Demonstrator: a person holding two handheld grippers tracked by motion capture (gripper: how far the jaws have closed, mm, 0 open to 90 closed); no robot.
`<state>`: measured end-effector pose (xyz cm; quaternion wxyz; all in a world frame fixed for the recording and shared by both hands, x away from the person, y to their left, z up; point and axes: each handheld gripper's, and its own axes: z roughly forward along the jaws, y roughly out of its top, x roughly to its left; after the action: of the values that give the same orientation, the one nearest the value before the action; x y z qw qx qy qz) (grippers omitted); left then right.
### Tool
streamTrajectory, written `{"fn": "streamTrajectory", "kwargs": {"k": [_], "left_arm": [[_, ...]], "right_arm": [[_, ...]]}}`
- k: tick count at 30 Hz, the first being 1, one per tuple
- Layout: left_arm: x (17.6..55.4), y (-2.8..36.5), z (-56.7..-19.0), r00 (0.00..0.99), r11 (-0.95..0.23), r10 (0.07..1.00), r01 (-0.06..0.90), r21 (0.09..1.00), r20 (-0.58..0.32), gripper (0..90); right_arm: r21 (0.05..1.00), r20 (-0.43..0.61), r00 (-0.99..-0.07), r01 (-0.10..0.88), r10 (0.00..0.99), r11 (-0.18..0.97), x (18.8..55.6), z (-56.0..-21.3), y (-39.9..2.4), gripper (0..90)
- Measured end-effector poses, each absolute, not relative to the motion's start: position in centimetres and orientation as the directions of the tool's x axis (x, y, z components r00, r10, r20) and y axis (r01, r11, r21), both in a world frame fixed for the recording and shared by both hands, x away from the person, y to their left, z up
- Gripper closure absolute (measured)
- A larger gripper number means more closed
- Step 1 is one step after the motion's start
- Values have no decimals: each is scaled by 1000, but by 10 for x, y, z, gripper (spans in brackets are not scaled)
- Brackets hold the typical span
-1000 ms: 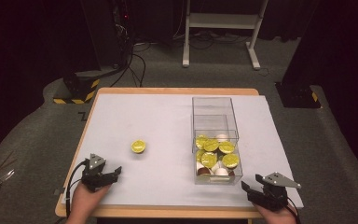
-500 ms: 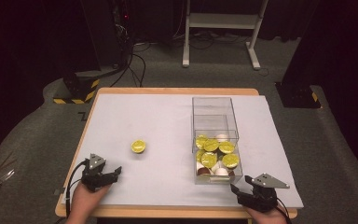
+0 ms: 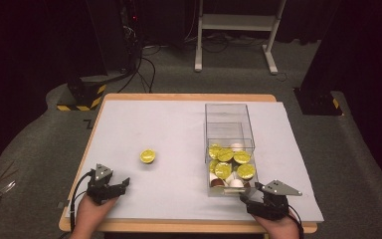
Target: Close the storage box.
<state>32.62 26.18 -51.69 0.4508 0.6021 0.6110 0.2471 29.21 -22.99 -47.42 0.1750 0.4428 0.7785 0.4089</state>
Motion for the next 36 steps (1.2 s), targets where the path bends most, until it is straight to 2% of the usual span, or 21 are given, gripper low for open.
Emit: {"fn": "streamTrajectory", "kwargs": {"k": [17, 28, 36], "left_arm": [[326, 262, -517, 137, 141, 960, 519, 843, -244, 263], [325, 261, -517, 122, 161, 959, 509, 846, -256, 265], [325, 261, -517, 125, 162, 958, 510, 845, -259, 266]], "right_arm": [[806, 52, -540, 519, 840, 284, 291, -475, -222, 260], [808, 34, -516, 518, 856, 281, 299, -475, -216, 175], [808, 13, -504, 514, 864, 288, 305, -474, -212, 149]]}}
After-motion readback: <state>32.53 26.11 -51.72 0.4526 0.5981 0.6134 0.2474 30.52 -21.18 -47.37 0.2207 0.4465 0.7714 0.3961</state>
